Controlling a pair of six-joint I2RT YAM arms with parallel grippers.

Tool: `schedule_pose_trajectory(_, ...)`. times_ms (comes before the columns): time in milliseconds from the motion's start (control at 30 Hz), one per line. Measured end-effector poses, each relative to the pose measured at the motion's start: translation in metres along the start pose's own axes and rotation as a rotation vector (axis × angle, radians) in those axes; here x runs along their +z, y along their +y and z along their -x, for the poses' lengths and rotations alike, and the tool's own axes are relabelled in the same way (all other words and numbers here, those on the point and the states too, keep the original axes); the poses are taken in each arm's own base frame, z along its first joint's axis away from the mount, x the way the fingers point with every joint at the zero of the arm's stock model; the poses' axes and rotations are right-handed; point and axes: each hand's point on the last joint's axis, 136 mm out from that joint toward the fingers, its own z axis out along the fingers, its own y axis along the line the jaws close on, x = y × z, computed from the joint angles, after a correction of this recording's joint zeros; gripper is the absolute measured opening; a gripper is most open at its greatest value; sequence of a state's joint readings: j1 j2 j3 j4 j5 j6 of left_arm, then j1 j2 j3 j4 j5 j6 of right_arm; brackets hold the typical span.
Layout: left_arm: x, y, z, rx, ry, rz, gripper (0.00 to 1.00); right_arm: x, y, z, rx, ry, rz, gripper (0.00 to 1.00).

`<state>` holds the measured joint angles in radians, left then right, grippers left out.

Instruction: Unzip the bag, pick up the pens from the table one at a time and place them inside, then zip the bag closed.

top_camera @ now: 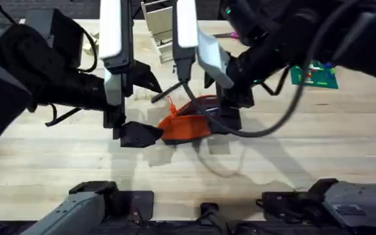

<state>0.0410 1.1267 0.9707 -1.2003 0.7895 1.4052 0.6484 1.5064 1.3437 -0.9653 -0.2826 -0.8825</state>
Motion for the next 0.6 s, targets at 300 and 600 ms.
schedule_pose_trajectory(300,0.0,0.0,0.0,0.0,0.0,0.0,0.995,-0.034,0.003,0.01,-0.034,-0.063,-0.085,0.997)
schedule_pose_trajectory(600,0.0,0.0,0.0,0.0,0.0,0.0,0.995,-0.065,0.006,0.021,0.042,-0.142,-0.162,0.998)
